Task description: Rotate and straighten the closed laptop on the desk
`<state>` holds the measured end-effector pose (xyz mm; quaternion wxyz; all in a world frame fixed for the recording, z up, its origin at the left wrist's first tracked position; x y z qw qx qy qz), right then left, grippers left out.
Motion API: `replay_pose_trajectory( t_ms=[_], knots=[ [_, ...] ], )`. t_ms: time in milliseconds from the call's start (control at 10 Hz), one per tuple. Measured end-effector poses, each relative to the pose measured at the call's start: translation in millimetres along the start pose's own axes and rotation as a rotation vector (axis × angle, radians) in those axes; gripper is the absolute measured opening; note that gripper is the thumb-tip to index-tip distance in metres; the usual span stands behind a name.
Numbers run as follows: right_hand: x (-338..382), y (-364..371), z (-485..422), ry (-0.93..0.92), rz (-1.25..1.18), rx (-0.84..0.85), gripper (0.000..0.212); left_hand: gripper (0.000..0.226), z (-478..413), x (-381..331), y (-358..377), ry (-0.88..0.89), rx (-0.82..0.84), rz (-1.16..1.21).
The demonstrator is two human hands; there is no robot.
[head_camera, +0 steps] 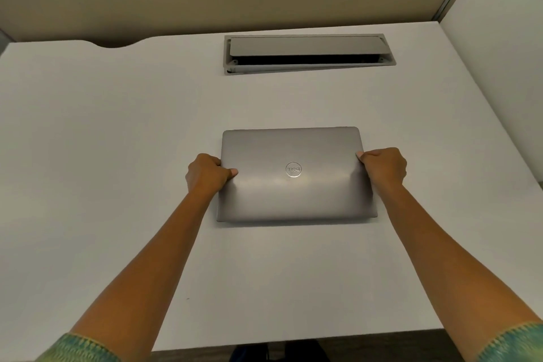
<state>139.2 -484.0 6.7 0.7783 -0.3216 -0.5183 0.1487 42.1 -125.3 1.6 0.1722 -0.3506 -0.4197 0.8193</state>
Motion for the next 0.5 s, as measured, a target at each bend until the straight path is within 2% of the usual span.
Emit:
replay_pose_trajectory(
  t_ms=[200, 300, 400, 500],
  knots=[
    [0, 2, 8, -0.041, -0.013, -0.038, 0.033, 0.032, 2, -1, 3, 0.003, -0.001, -0.059],
    [11, 9, 22, -0.232, 0.054, -0.042, 0.046, 0.048, 12, -7, 4, 0.081, -0.109, -0.169],
    [47, 18, 40, -0.648, 0.228, -0.147, 0.051, 0.071, 26, -34, -6, 0.337, -0.345, -0.217],
    [87, 27, 53, -0.929, 0.348, -0.178, 0.06, 0.076, 38, -72, -17, 0.572, -0.497, -0.339]
  ],
)
Point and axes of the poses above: each hand's wrist, its own z-axis away from the middle knuckle, its own y-axis out of the palm, x = y × z, the point moved 5 cm from there along -z, towards the middle knuckle, and after that the axes turned 6 degrees about -z, right-handed, at the moved point
